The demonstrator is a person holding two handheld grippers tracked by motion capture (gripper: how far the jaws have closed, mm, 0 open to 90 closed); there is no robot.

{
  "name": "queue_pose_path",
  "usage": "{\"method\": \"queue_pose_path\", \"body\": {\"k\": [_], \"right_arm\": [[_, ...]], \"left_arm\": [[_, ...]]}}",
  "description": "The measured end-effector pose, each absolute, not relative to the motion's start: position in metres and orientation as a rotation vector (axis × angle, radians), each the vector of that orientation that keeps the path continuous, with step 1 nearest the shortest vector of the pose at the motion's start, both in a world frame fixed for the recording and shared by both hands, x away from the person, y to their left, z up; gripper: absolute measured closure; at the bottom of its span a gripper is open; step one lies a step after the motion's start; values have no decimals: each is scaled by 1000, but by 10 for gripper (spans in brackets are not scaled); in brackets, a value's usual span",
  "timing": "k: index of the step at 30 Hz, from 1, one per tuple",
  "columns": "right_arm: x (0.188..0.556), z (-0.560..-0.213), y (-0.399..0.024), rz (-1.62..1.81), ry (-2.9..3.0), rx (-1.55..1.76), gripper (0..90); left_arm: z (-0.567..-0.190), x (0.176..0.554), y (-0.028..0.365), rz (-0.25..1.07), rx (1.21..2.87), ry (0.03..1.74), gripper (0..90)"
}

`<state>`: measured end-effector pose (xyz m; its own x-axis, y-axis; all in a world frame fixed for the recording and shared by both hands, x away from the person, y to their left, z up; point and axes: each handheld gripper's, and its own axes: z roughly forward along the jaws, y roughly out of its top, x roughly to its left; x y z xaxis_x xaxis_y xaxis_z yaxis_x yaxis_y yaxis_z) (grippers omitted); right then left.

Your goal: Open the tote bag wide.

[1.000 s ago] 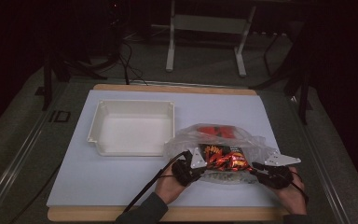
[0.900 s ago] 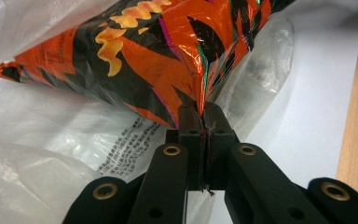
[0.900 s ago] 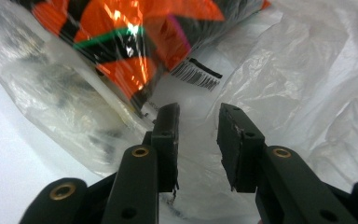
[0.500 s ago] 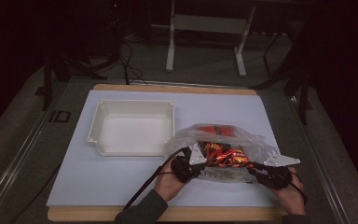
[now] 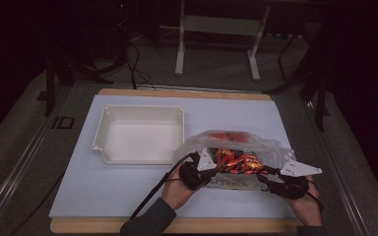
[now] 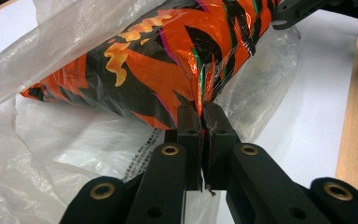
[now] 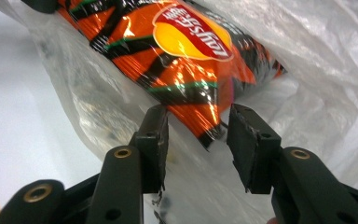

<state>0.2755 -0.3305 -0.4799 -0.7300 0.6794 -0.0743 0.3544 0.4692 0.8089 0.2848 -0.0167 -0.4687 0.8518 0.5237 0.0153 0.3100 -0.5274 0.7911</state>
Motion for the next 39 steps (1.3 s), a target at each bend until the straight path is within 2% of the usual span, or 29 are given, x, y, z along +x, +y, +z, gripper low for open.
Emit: {"method": "queue_pose_path", "body": {"k": [4, 8, 15, 18, 21, 33, 39], "right_arm": [[278, -480, -326, 1159, 2331, 862, 573], [279, -479, -324, 1157, 2315, 868, 605], [281, -475, -325, 1175, 2285, 886, 644], [281, -473, -326, 1192, 2273, 895, 650], [282, -472, -326, 1200, 2272, 901, 651], [287, -466, -326, 1232, 2249, 910, 666], [290, -463, -326, 1244, 2228, 925, 682]], "left_arm": [[-468, 285, -15, 321, 2165, 604, 867], [-468, 285, -14, 339, 2171, 594, 837], [-468, 282, -15, 424, 2208, 558, 614], [-469, 283, -17, 513, 2254, 539, 565], [-466, 286, -20, 568, 2257, 509, 533], [-460, 306, -31, 567, 2211, 359, 420], [-462, 308, -36, 645, 2234, 318, 379]]}}
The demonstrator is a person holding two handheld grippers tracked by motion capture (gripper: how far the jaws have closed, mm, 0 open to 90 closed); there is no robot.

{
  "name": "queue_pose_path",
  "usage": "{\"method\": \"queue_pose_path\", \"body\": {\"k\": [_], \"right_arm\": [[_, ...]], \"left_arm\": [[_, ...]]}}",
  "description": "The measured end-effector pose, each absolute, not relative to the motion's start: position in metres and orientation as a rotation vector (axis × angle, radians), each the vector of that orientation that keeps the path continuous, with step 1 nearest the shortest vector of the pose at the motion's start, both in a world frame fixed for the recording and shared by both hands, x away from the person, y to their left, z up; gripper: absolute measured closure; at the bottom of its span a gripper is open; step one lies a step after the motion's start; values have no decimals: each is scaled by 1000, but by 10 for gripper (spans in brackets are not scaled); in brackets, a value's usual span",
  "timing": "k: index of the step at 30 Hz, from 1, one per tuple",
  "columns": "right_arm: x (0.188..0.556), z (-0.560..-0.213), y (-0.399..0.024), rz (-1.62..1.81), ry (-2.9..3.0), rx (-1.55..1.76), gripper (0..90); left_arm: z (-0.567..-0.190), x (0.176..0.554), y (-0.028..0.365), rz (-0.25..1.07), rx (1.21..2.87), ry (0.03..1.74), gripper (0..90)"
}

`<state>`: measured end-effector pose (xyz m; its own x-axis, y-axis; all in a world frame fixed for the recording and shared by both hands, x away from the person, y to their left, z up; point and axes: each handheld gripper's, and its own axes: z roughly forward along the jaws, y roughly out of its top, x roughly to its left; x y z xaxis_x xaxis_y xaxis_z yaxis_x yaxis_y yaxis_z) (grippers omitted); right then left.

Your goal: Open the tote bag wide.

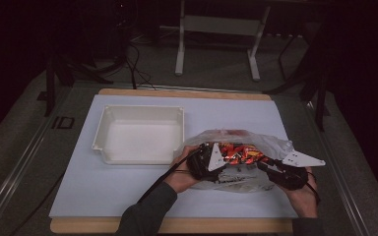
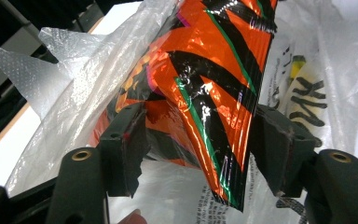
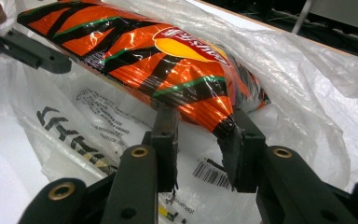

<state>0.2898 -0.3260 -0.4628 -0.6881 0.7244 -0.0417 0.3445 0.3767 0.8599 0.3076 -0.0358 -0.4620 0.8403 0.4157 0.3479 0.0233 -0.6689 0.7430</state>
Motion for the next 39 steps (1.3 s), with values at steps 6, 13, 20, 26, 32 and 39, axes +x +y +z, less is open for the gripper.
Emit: {"method": "queue_pose_path", "body": {"k": [6, 13, 20, 26, 32, 39], "right_arm": [[291, -461, -325, 1258, 2225, 925, 687], [293, -460, -326, 1267, 2228, 923, 691], [290, -466, -328, 1209, 2225, 937, 673], [286, -472, -330, 1179, 2217, 949, 658], [283, -476, -330, 1184, 2203, 968, 656], [284, -481, -330, 1181, 2208, 980, 653]], "left_arm": [[-463, 316, -39, 654, 2237, 330, 386], [-459, 322, -40, 662, 2241, 327, 688], [-450, 325, -40, 592, 2229, 314, 829], [-443, 329, -36, 513, 2201, 337, 873], [-438, 330, -33, 458, 2189, 355, 886], [-433, 332, -29, 393, 2171, 383, 889]]}}
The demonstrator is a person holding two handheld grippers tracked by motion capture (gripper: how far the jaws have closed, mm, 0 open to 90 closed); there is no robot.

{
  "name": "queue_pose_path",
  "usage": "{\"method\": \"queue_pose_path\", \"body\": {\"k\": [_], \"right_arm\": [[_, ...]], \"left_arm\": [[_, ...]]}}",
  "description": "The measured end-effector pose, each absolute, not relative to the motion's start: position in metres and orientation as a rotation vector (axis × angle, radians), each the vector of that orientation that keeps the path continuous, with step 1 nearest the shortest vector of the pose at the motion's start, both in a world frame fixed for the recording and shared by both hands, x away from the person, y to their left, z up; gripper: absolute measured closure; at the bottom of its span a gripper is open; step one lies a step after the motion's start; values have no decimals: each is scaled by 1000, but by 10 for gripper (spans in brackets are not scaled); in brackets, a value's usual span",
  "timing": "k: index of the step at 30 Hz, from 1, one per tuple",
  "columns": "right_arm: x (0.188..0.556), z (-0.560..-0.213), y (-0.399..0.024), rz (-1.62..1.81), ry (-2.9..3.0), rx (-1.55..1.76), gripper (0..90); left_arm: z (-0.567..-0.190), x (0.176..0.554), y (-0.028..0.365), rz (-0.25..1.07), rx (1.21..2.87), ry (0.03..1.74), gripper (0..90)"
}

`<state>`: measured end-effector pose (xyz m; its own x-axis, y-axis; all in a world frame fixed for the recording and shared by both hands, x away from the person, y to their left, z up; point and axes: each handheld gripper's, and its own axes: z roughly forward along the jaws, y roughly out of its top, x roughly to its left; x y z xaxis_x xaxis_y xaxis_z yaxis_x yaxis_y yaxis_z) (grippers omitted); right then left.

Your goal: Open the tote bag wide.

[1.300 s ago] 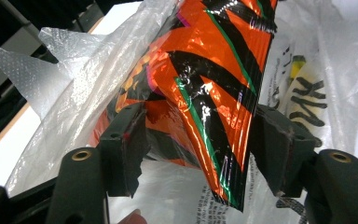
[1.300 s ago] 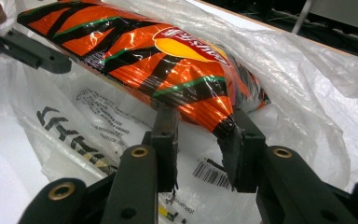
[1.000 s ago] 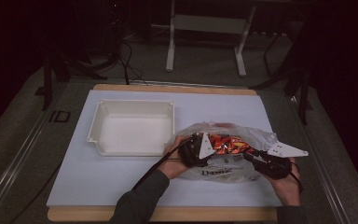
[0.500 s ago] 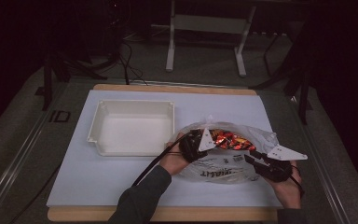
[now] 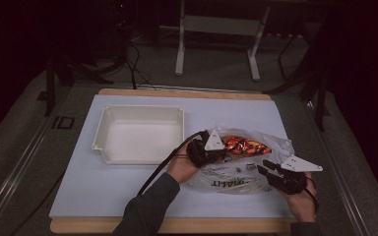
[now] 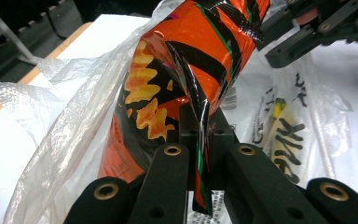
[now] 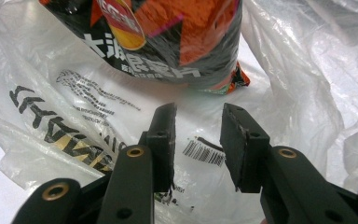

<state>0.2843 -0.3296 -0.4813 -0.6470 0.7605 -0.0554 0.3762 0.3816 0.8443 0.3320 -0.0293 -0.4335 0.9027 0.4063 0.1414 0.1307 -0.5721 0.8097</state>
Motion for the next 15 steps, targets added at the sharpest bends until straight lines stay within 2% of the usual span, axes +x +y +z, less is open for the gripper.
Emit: {"method": "queue_pose_path", "body": {"k": [15], "right_arm": [[287, -486, -328, 1171, 2217, 988, 652]], "left_arm": [[-425, 330, -24, 272, 2137, 400, 891]]}}
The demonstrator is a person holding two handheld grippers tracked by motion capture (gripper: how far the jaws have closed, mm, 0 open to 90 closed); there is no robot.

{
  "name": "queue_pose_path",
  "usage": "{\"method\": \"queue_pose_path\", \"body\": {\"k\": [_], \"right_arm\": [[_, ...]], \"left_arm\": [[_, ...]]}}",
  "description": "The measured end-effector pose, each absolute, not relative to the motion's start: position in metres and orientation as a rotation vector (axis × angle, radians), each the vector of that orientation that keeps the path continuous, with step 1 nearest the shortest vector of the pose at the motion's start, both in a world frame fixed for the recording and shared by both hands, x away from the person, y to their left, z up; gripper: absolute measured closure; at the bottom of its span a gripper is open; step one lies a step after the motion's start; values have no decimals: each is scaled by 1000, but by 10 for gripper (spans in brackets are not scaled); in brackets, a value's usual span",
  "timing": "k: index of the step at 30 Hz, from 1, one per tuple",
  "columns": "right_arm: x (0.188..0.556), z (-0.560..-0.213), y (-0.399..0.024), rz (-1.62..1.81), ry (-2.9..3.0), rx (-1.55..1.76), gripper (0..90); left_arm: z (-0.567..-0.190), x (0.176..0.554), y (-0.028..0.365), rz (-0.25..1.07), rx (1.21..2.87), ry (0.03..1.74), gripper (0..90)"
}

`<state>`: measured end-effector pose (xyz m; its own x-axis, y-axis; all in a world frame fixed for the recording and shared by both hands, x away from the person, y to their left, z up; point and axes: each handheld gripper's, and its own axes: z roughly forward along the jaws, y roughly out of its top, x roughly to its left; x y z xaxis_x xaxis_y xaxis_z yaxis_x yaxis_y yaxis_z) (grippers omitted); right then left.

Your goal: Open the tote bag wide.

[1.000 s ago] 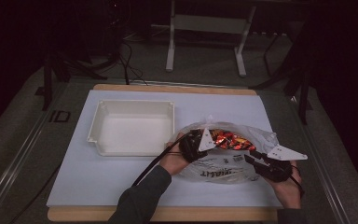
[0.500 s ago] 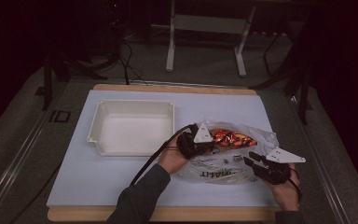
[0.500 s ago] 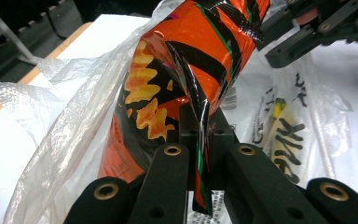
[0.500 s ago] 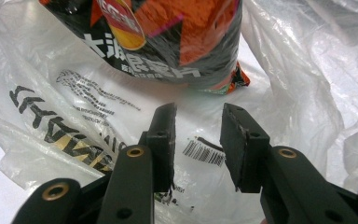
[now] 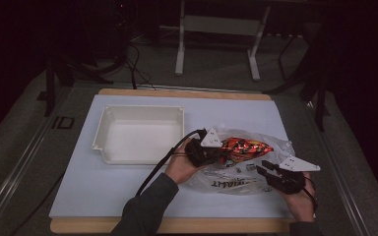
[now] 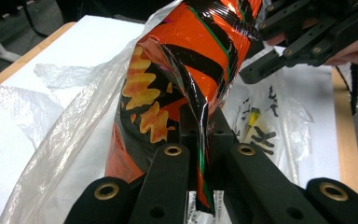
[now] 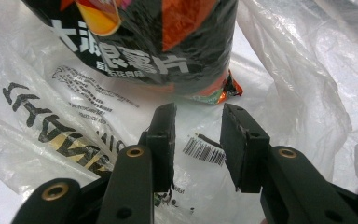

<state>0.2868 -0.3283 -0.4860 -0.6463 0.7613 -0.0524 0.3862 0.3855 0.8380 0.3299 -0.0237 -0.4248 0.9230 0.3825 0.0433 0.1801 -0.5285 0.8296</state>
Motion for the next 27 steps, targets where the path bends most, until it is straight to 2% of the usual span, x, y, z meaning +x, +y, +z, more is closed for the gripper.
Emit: {"method": "queue_pose_path", "body": {"k": [27], "right_arm": [[290, -492, -329, 1123, 2217, 1014, 654]], "left_arm": [[-405, 321, -16, 133, 2077, 366, 892]]}}
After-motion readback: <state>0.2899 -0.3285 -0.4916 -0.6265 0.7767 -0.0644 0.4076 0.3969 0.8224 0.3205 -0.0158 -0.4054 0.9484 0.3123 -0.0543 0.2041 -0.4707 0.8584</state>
